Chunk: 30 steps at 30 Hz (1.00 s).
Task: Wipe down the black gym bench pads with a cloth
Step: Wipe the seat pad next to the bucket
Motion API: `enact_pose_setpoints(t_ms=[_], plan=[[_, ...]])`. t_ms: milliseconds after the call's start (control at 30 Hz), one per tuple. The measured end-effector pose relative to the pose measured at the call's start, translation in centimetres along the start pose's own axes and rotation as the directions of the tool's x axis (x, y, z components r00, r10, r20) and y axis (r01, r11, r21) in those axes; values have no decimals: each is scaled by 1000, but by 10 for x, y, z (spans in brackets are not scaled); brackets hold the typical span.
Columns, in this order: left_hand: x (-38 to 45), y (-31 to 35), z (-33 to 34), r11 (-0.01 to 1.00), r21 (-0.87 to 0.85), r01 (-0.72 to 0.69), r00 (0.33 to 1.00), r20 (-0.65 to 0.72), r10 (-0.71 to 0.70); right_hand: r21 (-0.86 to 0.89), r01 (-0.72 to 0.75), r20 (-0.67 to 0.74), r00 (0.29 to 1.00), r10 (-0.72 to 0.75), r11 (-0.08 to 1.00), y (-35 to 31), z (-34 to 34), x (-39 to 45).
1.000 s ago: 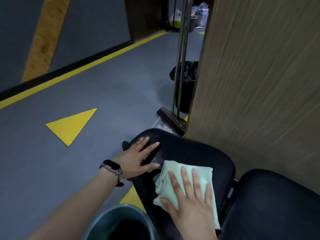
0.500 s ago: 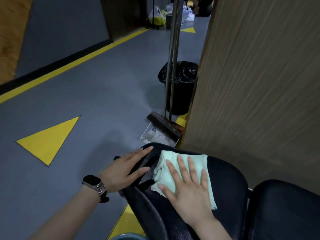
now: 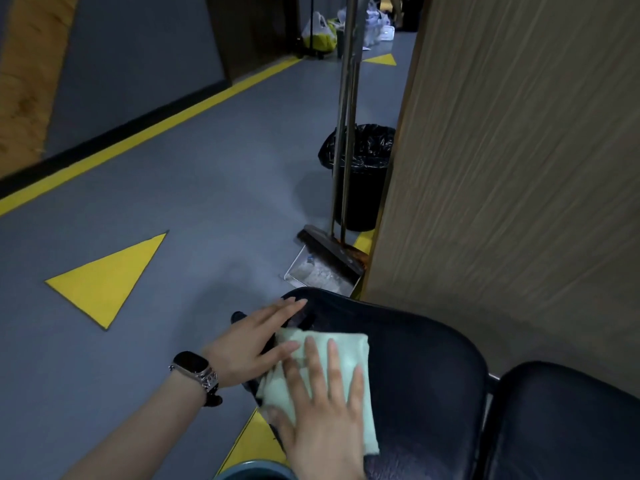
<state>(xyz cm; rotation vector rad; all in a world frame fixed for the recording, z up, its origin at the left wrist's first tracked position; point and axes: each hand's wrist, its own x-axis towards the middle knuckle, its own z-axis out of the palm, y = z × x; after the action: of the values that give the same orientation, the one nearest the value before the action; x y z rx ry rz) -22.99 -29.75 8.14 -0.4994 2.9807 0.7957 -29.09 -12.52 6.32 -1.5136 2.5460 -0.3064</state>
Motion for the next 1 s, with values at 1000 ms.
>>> enact_pose_setpoints(t_ms=[1000], plan=[[-8, -7, 5, 995, 98, -14, 1000, 14, 13, -26, 143, 39, 989, -142, 989, 45, -20, 17]])
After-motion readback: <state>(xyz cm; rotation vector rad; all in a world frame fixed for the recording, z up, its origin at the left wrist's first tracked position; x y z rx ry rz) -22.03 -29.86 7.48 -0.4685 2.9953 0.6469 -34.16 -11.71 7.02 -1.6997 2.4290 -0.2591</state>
